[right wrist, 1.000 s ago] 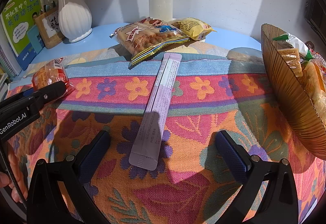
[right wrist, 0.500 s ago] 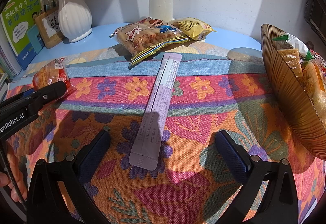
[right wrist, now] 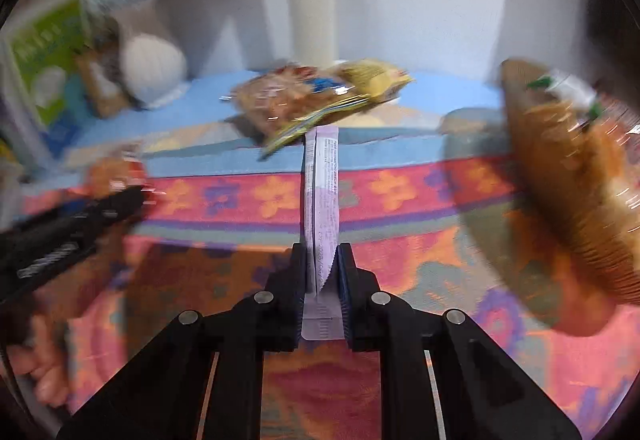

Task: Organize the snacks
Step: 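Carry both packs over the amber glass bowl and open both tools to drop them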

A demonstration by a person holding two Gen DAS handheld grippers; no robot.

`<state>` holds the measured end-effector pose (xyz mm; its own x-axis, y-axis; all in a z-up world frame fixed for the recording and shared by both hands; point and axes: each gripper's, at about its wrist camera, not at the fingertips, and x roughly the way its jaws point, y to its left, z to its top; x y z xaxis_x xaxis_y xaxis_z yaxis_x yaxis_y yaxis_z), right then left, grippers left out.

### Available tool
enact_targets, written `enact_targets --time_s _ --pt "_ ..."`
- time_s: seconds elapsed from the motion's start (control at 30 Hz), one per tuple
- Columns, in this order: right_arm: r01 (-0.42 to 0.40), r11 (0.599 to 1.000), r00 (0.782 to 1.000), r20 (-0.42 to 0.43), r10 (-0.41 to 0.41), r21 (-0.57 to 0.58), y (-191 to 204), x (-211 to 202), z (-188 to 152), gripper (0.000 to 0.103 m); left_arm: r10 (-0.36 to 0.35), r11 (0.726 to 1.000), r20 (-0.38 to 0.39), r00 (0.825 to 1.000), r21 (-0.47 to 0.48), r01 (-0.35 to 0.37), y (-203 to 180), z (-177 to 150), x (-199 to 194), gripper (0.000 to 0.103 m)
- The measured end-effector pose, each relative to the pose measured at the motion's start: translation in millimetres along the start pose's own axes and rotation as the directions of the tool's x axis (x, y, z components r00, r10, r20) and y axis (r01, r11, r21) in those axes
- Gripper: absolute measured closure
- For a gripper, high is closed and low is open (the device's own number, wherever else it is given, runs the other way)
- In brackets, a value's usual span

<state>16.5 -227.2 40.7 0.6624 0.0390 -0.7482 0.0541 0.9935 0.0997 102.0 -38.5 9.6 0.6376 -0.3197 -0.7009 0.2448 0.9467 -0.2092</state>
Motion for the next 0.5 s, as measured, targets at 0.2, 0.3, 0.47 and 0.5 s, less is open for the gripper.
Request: enact_targets --time_s 0.2,0.3,0.47,0.5 --pt "-0.269 0.951 0.961 0.106 0.254 0.155 -42 -25 0 0.089 -0.032 0.999 0.057 0.998 0.022 0.031 -4 -2 -15 0.059" --pt "-0.284 0.946 0.954 0.144 0.263 0.158 -48 -43 4 0.089 -0.069 0.997 0.09 0.994 0.03 0.067 -9 -1 -31 0.059" --pt "-0.308 0.931 0.945 0.179 0.275 0.194 -64 -68 23 0.089 -0.101 0.993 0.1 0.99 0.074 0.094 -35 18 -52 0.059" --pt "-0.301 0.933 0.946 0.188 0.265 0.196 -68 -74 27 0.089 -0.114 0.991 0.094 0.989 0.083 0.106 -43 23 -54 0.059"
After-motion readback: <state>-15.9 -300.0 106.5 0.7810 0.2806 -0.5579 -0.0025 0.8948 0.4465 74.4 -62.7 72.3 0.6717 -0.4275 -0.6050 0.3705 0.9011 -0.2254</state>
